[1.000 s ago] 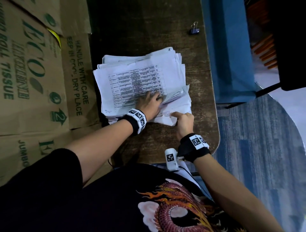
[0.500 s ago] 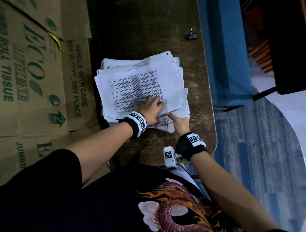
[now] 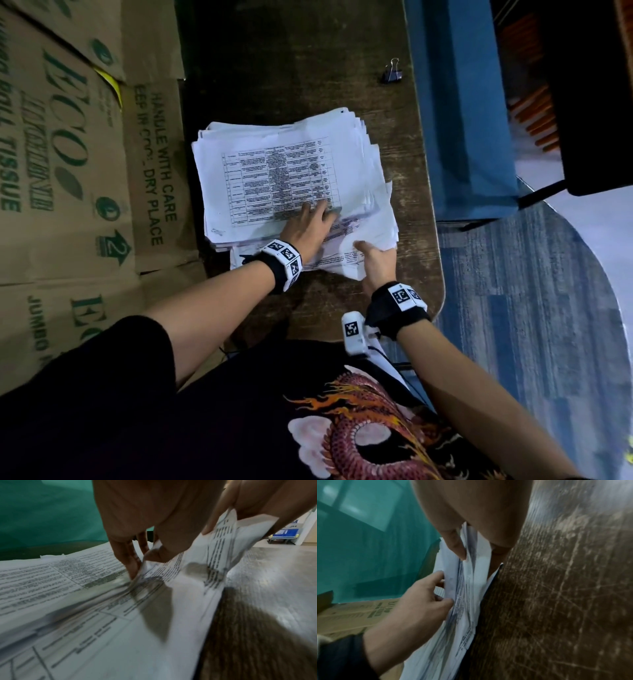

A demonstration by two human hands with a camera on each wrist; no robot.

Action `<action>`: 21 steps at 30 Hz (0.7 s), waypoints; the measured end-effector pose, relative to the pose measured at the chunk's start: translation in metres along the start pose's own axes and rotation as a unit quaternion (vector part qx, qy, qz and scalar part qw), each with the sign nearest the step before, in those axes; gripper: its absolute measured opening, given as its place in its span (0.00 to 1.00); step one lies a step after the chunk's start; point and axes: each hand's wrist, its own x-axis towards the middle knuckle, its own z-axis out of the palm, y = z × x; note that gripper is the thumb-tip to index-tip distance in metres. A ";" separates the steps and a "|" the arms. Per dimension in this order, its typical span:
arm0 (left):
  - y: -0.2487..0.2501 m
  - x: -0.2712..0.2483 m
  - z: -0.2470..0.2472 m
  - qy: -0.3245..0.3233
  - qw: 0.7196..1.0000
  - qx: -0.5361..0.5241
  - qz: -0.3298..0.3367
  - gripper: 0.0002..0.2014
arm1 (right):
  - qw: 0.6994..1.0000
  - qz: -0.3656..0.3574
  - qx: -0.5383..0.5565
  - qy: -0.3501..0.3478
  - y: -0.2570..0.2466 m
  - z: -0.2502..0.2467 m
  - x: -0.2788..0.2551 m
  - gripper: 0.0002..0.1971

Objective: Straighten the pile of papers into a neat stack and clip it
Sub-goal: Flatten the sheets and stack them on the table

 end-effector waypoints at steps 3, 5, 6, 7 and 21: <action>0.000 0.000 0.002 0.022 1.000 -0.010 0.017 0.27 | 1.000 -0.024 -0.011 -0.017 -0.006 -0.002 0.001 0.20; 0.002 0.003 0.001 0.028 0.999 -0.009 0.021 0.28 | 0.999 -0.023 -0.006 -0.025 -0.013 -0.007 0.002 0.19; 0.003 0.004 0.000 0.020 1.000 -0.007 0.021 0.30 | 1.000 -0.017 0.000 -0.024 -0.017 -0.011 0.002 0.19; 0.004 0.006 0.000 0.012 1.000 -0.009 0.023 0.31 | 1.000 -0.008 0.007 -0.020 -0.019 -0.015 0.004 0.19; 0.003 0.021 0.001 -0.079 0.996 -0.024 0.011 0.43 | 0.984 0.170 0.042 -0.025 -0.017 -0.031 0.020 0.24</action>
